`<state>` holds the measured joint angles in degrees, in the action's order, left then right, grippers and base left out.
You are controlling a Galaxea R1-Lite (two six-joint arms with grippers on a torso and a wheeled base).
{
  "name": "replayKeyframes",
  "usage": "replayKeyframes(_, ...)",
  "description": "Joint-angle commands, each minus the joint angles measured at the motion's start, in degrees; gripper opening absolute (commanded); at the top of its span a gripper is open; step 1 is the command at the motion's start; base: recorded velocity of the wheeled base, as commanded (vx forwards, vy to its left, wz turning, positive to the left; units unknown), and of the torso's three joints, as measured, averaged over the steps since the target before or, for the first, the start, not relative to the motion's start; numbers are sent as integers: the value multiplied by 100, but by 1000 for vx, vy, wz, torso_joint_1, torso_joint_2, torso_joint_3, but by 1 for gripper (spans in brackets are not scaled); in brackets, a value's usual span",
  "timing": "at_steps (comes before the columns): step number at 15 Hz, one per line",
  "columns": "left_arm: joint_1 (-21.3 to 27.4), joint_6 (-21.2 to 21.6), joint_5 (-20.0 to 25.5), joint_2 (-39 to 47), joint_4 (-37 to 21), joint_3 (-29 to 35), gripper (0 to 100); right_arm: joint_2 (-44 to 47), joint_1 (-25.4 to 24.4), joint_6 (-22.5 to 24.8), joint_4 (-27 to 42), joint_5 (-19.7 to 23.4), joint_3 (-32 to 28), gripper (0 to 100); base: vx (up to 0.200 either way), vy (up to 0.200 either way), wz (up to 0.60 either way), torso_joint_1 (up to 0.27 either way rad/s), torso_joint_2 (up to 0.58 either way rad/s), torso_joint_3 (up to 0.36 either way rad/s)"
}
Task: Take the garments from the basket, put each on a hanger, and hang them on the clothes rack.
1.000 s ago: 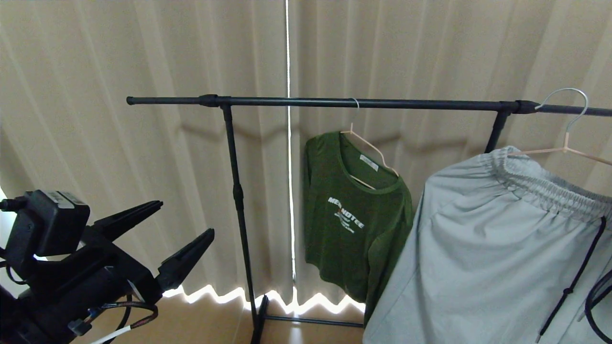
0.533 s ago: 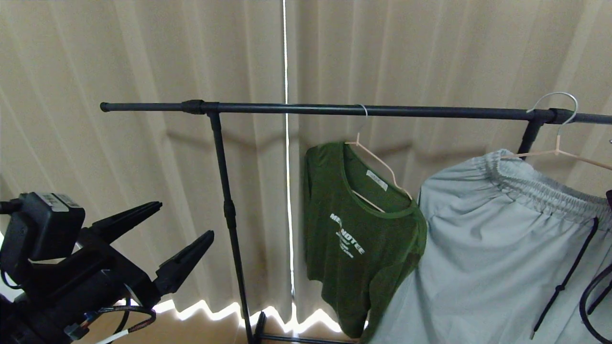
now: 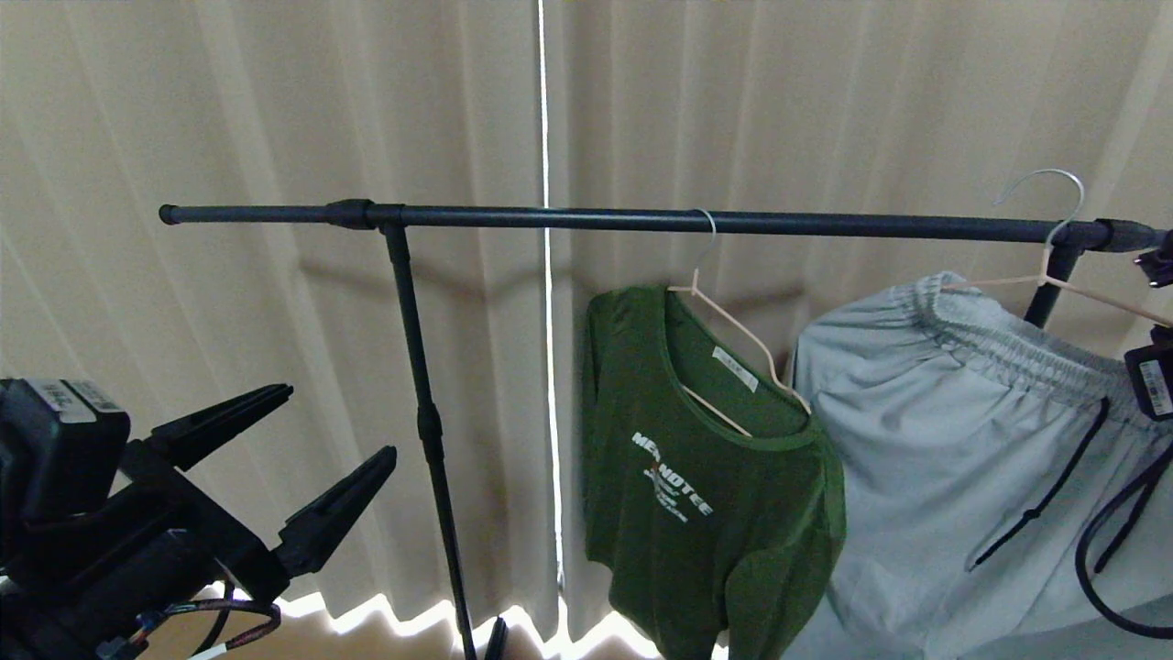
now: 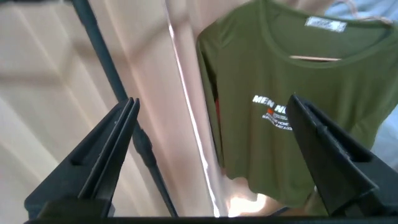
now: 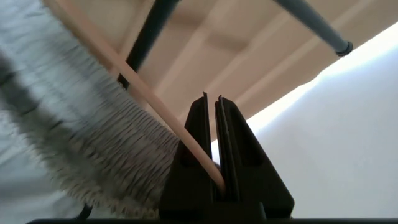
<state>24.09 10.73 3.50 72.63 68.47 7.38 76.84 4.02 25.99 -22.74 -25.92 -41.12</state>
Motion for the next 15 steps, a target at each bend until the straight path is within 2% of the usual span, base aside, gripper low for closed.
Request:
replayKeyframes(1, -1, -1, 2, -188, -1, 45, 100, 516, -68, -41, -231, -19, -37, 0, 0, 0, 0, 0, 0, 0)
replayKeyframes(5, -1, 52, 2, -258, -18, 53, 100, 1070, -77, -59, -442, -19, -283, 0, 0, 0, 0, 0, 0, 0)
replayKeyframes(9, 8, 105, 2, -249, -27, 36, 100, 1105, -156, -68, -486, -27, -265, 0, 0, 0, 0, 0, 0, 0)
replayKeyframes(15, 8, 105, 2, -249, -36, 18, 100, 1255, -613, -68, -504, -45, -318, 0, 0, 0, 0, 0, 0, 0)
